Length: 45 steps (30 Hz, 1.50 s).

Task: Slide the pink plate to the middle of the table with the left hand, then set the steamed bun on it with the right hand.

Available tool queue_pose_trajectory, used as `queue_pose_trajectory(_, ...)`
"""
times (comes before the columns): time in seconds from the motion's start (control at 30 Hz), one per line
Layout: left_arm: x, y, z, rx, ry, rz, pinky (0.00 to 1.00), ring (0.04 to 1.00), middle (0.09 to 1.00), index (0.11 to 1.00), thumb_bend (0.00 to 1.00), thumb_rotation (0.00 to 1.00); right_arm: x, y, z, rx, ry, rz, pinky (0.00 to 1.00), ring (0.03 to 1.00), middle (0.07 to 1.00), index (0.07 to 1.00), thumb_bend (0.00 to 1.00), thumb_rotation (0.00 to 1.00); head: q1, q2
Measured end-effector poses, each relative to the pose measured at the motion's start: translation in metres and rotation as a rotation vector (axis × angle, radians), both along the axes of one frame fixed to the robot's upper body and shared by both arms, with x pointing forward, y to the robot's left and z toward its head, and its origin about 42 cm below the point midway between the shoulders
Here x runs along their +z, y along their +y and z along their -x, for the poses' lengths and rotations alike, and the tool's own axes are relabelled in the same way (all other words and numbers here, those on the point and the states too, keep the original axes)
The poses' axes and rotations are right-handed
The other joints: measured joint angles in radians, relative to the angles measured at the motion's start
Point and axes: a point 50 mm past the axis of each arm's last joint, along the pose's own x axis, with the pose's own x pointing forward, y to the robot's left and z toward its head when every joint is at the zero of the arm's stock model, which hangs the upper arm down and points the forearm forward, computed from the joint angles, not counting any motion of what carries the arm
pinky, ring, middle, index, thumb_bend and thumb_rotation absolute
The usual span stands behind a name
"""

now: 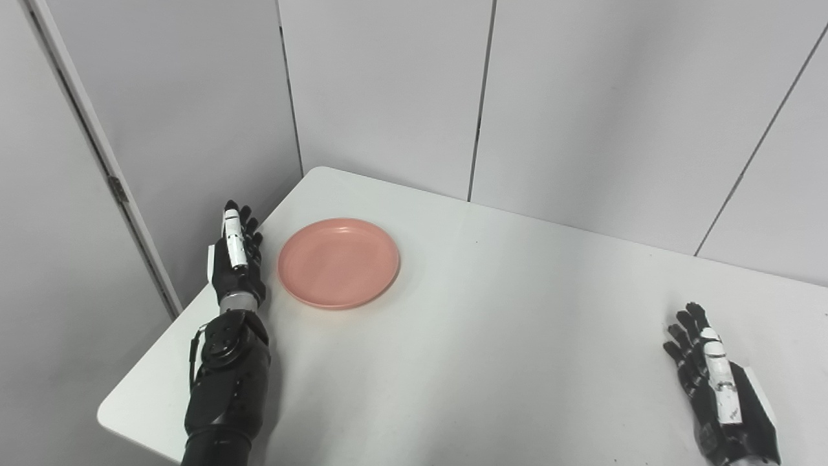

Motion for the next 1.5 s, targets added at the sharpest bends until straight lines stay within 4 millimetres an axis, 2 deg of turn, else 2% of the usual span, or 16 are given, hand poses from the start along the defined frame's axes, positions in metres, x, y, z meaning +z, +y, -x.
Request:
queue_pose_trajectory(0.27,-0.003,0.001,-0.011,-0.026,-0.004,-0.012,1.0,0.962,0.962,0.973,0.41,1.0,0.0,0.0,0.0,-0.001,-0.002,0.0,1.0,1.0,1.0,1.0,0.04,1.0,-0.008,0.003)
queue_pose_trajectory(0.33,-0.004,-0.002,-0.014,-0.051,-0.005,-0.019,0.96,0.954,0.953,0.96,0.41,1.0,0.0,-0.001,0.0,-0.001,-0.003,0.0,1.0,1.0,1.0,1.0,0.05,1.0,-0.012,0.003)
queue_pose_trajectory(0.63,-0.006,-0.044,-0.034,-0.191,0.009,-0.041,0.91,0.908,0.903,0.913,0.42,1.0,0.001,0.001,0.002,-0.004,-0.007,0.006,1.0,1.0,1.0,1.0,0.05,1.0,-0.032,0.009)
queue_pose_trajectory(0.83,-0.006,-0.074,-0.047,-0.296,0.012,-0.039,0.92,0.921,0.917,0.922,0.42,1.0,0.001,0.002,0.002,-0.007,-0.008,0.013,1.0,1.0,1.0,1.0,0.06,1.0,-0.044,0.009)
queue_pose_trajectory(0.97,-0.007,-0.087,-0.053,-0.356,0.011,-0.039,0.92,0.923,0.921,0.924,0.42,1.0,0.001,0.003,0.002,-0.006,-0.007,0.011,1.0,1.0,1.0,1.0,0.07,1.0,-0.06,0.011)
queue_pose_trajectory(1.27,-0.009,-0.106,-0.055,-0.442,0.034,-0.094,0.89,0.904,0.906,0.914,0.41,1.0,-0.001,0.003,0.002,-0.002,0.0,0.007,1.0,1.0,1.0,1.0,0.07,1.0,-0.095,0.014)
queue_pose_trajectory(1.3,-0.01,-0.108,-0.054,-0.453,0.033,-0.096,0.9,0.911,0.906,0.916,0.42,1.0,-0.002,0.004,0.002,-0.002,0.001,0.007,1.0,1.0,1.0,1.0,0.08,1.0,-0.129,0.017)
queue_pose_trajectory(1.43,-0.01,-0.12,-0.052,-0.516,0.032,-0.117,0.92,0.911,0.908,0.915,0.43,1.0,-0.006,0.004,0.001,-0.002,-0.015,0.005,1.0,1.0,1.0,1.0,0.09,1.0,-0.153,0.021)
queue_pose_trajectory(1.5,-0.011,-0.124,-0.05,-0.539,0.03,-0.121,0.92,0.905,0.904,0.912,0.42,1.0,-0.007,0.005,0.0,0.004,-0.018,0.006,1.0,1.0,1.0,1.0,0.11,1.0,-0.198,0.029)
